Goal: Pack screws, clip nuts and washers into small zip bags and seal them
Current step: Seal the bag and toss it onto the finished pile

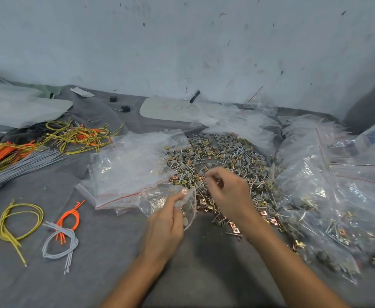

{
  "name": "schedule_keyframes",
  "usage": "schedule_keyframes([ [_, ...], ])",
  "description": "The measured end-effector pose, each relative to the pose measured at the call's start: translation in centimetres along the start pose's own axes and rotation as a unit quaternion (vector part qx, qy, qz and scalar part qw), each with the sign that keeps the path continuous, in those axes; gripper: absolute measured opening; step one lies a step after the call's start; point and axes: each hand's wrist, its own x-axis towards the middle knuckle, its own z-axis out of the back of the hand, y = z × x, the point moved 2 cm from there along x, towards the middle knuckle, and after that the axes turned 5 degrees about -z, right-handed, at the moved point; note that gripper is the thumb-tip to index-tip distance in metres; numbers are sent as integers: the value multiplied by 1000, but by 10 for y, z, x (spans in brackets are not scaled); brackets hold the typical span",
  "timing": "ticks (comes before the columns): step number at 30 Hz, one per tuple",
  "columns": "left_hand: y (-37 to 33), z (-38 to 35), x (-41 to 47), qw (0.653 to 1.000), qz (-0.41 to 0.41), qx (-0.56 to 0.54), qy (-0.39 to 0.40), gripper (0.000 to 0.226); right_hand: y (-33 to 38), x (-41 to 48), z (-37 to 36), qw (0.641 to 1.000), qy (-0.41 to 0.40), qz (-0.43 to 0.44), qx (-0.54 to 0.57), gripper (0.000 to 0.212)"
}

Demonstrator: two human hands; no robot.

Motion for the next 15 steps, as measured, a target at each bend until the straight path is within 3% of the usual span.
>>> schedule_keyframes([
  [7, 0, 1, 1, 1000, 5, 9, 3, 38, -37, 82, -27, 972, 145, -118, -139, 18],
  [15, -2, 2, 0, 1000, -3, 6, 12, 38, -44, 94, -51, 957, 193, -108, -187, 21],
])
